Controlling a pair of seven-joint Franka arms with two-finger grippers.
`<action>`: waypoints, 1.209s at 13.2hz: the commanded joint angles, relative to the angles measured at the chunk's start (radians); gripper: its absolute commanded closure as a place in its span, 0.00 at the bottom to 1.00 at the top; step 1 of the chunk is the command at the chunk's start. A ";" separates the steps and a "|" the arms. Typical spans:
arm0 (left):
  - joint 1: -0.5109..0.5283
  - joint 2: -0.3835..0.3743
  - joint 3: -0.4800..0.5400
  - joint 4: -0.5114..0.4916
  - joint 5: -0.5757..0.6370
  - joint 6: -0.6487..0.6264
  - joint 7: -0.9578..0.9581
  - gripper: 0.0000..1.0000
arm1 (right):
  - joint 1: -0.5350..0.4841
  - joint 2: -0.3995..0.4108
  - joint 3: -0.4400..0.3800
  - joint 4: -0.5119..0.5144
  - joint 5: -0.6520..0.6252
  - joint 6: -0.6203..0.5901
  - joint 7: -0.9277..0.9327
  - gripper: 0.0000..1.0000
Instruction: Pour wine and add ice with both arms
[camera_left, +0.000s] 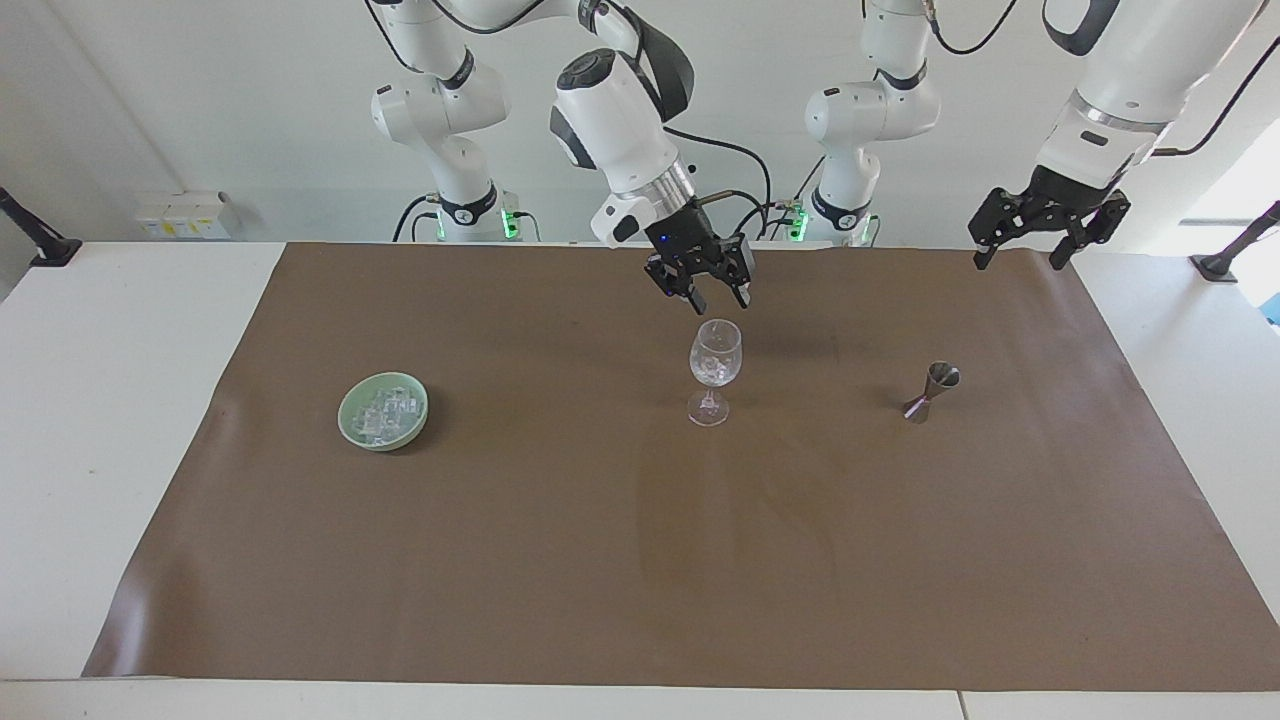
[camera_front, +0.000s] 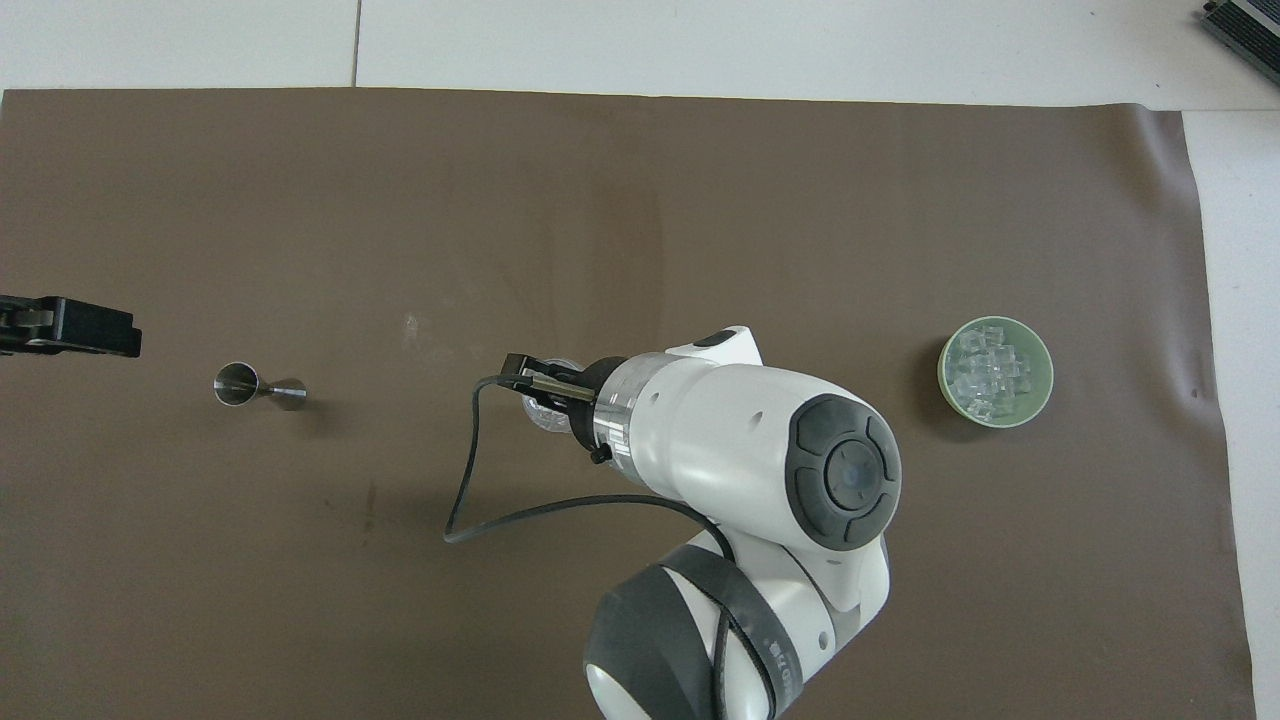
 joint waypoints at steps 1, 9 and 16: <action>-0.047 -0.011 0.018 0.000 -0.004 -0.022 0.009 0.00 | -0.004 0.015 0.005 0.016 -0.021 0.015 0.023 0.28; -0.078 -0.031 0.079 -0.032 -0.005 -0.017 0.017 0.00 | -0.074 -0.115 -0.002 -0.050 -0.041 -0.112 -0.006 0.00; -0.089 -0.031 0.079 -0.038 -0.005 -0.014 0.011 0.00 | -0.235 -0.310 -0.002 -0.073 -0.212 -0.502 -0.164 0.00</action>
